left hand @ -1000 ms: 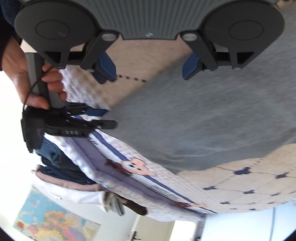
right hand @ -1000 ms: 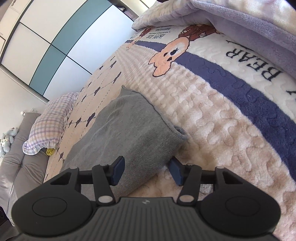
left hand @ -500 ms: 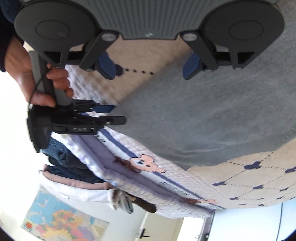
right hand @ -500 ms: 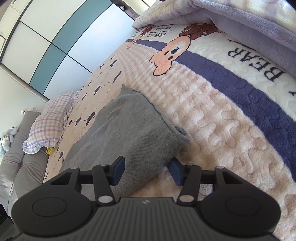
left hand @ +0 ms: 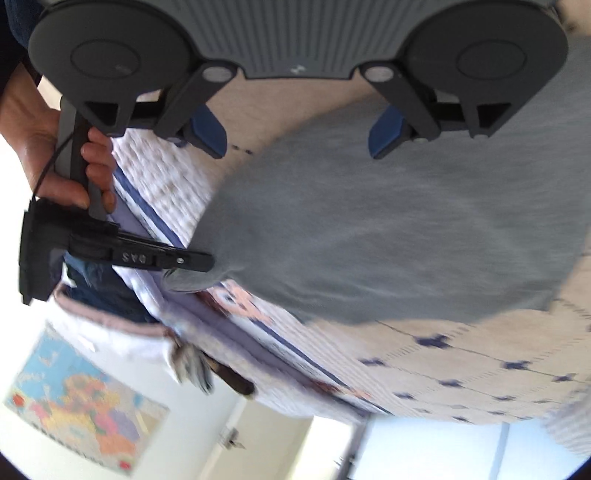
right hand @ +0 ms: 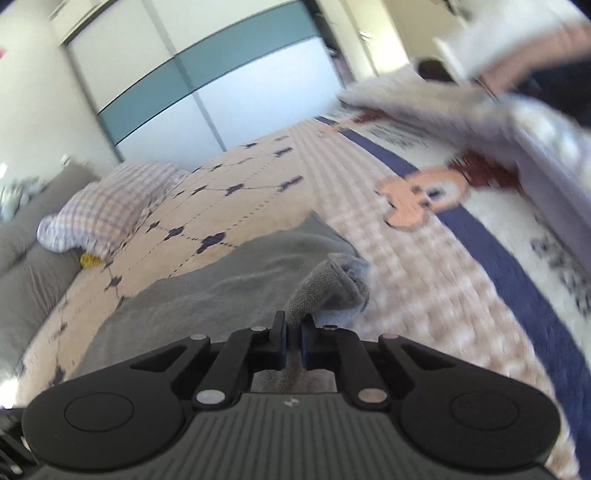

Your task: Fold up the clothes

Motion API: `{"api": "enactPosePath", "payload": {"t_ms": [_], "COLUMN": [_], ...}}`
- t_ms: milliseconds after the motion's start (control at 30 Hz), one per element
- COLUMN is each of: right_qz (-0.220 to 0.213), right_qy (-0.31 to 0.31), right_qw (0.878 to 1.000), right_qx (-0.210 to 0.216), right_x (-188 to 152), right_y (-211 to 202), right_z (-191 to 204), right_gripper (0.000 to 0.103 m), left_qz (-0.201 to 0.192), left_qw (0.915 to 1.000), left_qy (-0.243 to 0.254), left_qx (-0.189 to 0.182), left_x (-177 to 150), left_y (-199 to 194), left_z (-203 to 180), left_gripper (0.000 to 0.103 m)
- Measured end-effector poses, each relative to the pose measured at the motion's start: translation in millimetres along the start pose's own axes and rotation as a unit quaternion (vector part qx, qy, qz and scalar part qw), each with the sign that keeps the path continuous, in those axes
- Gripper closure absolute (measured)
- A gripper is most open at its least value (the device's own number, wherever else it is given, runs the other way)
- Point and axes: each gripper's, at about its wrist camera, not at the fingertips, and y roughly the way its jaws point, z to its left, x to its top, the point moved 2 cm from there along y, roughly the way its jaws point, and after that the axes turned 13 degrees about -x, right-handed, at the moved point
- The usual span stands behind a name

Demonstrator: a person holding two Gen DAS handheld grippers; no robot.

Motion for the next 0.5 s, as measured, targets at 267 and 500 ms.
{"api": "enactPosePath", "payload": {"t_ms": [267,500], "right_qz": [-0.038,-0.077], "right_qy": [-0.294,-0.596], "right_qw": [0.943,0.780], "right_qx": [0.153,0.173], "right_x": [-14.4,-136.3], "right_y": [-3.7,-23.9], "right_z": [224.7,322.7], "right_gripper": [0.097,0.096], "left_qz": [-0.211,-0.223], "left_qw": [0.9627,0.9516], "left_qy": [-0.170,-0.209], "left_qx": [0.005,0.031], "left_x": [-36.2,-62.9], "left_y": [-152.6,-182.5], "left_z": [78.2,94.7], "left_gripper": [0.017,0.016]}}
